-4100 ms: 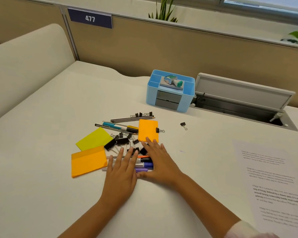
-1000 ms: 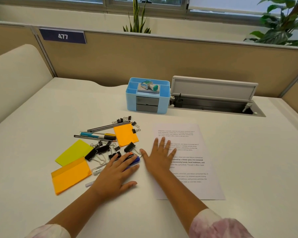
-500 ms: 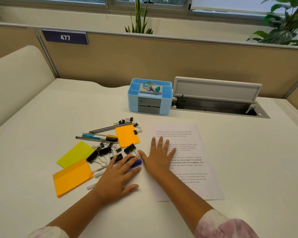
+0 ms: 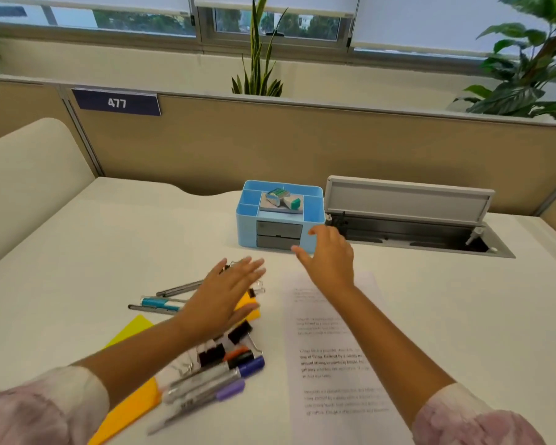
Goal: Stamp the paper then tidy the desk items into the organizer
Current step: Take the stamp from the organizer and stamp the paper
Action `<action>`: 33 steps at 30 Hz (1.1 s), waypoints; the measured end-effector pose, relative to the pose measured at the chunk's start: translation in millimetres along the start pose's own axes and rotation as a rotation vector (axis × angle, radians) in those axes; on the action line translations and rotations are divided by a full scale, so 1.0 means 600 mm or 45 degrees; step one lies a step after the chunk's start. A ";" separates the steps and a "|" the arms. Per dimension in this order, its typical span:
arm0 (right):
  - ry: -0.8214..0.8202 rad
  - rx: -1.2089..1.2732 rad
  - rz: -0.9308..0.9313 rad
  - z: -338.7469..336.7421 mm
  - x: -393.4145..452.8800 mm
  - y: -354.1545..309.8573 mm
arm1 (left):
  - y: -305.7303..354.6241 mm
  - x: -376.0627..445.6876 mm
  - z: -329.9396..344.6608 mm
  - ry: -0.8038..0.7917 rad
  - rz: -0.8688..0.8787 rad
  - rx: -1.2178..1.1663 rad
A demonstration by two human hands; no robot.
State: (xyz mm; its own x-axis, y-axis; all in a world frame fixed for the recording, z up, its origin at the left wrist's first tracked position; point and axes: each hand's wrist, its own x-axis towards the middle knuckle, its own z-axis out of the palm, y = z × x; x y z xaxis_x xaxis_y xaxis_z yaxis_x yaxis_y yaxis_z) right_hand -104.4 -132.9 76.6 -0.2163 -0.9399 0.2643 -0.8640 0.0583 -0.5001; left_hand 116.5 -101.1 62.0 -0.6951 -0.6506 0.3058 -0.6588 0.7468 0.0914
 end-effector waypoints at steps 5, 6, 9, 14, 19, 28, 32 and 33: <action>0.043 0.060 0.077 -0.002 0.121 -0.008 | -0.098 0.131 0.002 0.297 -0.396 -0.424; 0.031 0.081 0.103 0.003 0.140 -0.010 | -0.115 0.156 0.005 0.317 -0.465 -0.473; -0.001 0.061 0.140 0.024 0.176 -0.013 | -0.164 0.216 0.022 0.303 -0.583 -0.561; 0.025 0.034 0.133 0.063 0.190 -0.012 | -0.217 0.273 0.045 0.105 -0.547 -0.752; 0.018 0.274 0.105 0.059 0.203 -0.005 | -0.239 0.311 0.048 -0.122 -0.455 -0.627; 0.198 0.759 0.160 0.006 0.235 -0.013 | -0.255 0.326 0.054 -0.141 -0.361 -0.554; 0.212 0.649 0.115 -0.005 0.240 -0.008 | -0.260 0.332 0.043 -0.168 -0.370 -0.704; 0.235 0.615 0.096 -0.008 0.242 -0.009 | -0.261 0.333 0.041 -0.159 -0.387 -0.752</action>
State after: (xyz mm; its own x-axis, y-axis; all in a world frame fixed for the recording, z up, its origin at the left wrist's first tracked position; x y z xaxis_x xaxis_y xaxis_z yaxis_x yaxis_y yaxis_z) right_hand -133.4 -268.2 121.5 -0.3841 -0.8617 0.3316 -0.5440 -0.0790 -0.8354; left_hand 73.9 -351.4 85.5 -0.5553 -0.8281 0.0763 -0.5871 0.4553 0.6694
